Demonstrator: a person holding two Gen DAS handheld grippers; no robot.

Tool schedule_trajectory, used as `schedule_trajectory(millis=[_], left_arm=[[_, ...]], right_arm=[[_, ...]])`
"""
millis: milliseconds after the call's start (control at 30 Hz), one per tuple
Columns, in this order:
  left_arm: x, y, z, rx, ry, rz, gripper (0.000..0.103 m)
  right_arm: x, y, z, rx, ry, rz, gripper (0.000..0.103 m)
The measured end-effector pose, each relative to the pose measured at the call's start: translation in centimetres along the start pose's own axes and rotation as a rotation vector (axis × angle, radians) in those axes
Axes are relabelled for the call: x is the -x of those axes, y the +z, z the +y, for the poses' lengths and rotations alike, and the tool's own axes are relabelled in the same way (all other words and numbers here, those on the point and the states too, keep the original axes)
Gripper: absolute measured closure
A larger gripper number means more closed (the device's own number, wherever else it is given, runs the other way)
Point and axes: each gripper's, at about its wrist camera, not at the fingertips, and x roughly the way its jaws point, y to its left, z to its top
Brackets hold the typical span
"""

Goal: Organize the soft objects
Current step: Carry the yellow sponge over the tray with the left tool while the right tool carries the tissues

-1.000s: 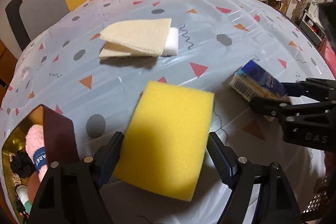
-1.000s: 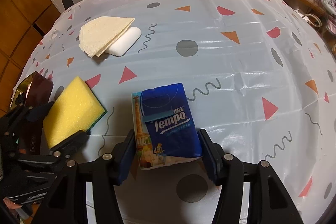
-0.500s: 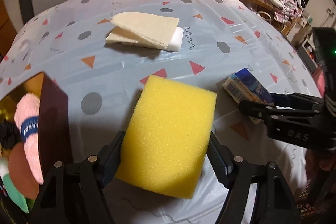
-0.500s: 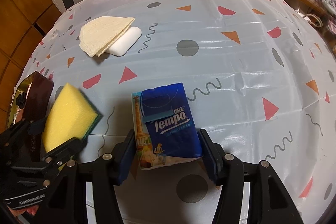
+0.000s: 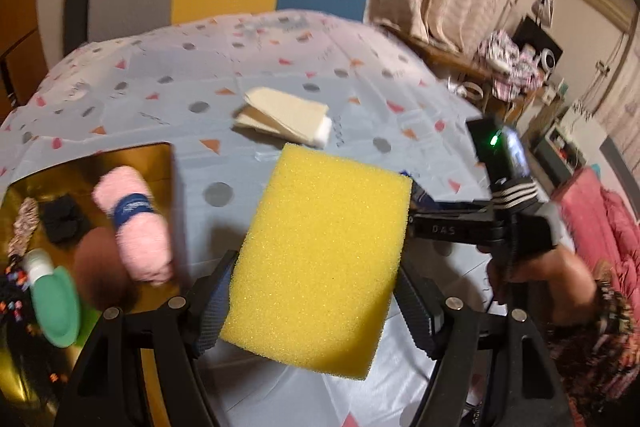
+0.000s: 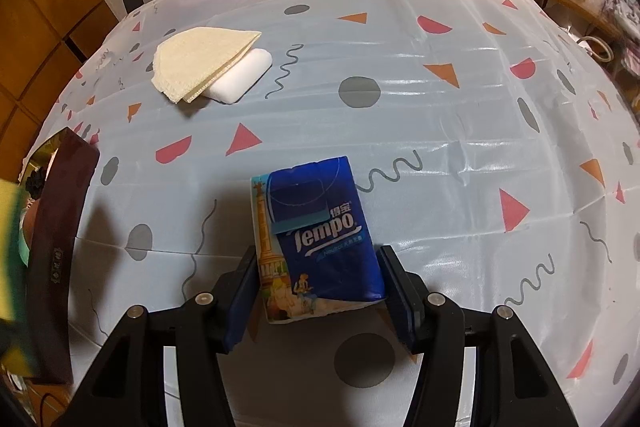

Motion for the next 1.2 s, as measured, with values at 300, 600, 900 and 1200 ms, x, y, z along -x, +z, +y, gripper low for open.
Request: schedule_trajectory(millis=[300,600,900,1200], left_arm=[[4.7,-2.4,6.3,0.120,0.051,-0.014,0.028],[5.1,-7.2,13.3,0.225,0.138,0.093,0.028],[3.8,-9.0,16.2,0.249,0.157,0.161,0.027],[4.3,-10.2,16.6,0.140,0.304,0.126,0.020]], right_arm=[[-0.2,-0.3,0.6,0.031,-0.029,-0.010,0.044],[0.8,0.0,-1.4,-0.095,0.101,-0.050,0.047],[2.7,0.2,-0.8,-0.082,0.163,-0.153,0.050],[4.3,-0.7,0.0,-0.082,0.217,-0.229,0.050]])
